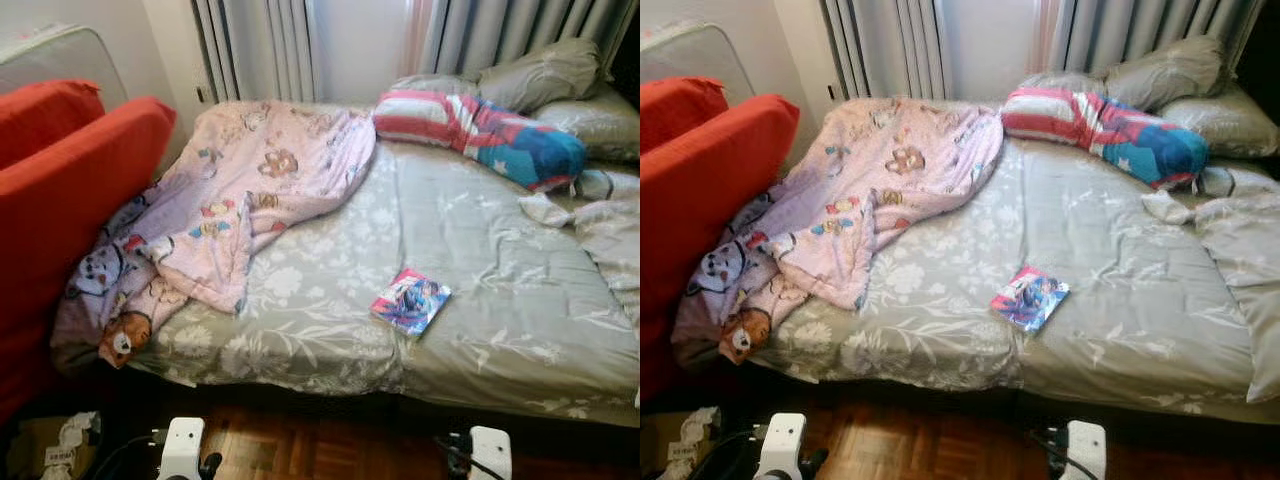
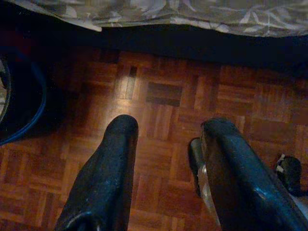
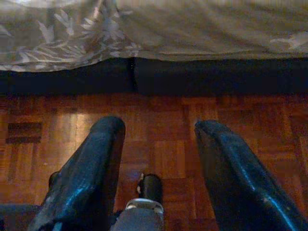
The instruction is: Clean up the room
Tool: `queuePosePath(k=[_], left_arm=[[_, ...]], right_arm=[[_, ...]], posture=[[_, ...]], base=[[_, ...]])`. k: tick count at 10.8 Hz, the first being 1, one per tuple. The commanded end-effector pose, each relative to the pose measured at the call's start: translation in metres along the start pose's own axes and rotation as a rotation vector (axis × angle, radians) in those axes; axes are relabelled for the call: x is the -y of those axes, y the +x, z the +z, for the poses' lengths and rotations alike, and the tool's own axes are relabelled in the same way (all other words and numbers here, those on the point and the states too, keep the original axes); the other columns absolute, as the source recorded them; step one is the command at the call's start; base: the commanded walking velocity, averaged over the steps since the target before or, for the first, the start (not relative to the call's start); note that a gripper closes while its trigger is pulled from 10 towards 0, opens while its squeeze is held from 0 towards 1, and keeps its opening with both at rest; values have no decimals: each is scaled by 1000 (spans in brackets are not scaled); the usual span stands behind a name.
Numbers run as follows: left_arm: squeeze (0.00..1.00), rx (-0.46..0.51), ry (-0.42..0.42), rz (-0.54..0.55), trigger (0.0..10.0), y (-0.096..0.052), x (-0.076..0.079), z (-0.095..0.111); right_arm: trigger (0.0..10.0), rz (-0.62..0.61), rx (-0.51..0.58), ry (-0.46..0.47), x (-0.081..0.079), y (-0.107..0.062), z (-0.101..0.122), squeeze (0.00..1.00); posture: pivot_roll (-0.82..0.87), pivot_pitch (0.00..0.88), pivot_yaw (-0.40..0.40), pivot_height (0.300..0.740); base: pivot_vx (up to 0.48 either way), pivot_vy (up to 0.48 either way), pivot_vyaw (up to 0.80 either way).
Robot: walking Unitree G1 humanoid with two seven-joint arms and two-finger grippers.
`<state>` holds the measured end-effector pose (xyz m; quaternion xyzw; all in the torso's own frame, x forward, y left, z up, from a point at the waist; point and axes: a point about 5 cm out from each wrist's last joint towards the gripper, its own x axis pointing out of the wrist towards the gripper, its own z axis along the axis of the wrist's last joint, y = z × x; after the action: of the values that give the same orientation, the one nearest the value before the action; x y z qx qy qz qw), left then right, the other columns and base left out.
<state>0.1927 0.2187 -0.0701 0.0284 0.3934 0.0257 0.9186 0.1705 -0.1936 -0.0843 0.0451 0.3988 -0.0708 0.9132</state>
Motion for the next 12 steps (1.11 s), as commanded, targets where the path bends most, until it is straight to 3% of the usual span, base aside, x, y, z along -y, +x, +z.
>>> queuePosePath(k=[1,12], left_arm=[[0,2,-10,14,10000,1,-3,4],[0,7,4,4,10000,3,-1,10]], right_arm=[[10000,13,4,-21,-4,1,3,0],[10000,11,21,34,-10,3,7,0]], posture=[[56,0,34,740],[46,0,48,740]], base=[[277,0,0],[276,0,56]])
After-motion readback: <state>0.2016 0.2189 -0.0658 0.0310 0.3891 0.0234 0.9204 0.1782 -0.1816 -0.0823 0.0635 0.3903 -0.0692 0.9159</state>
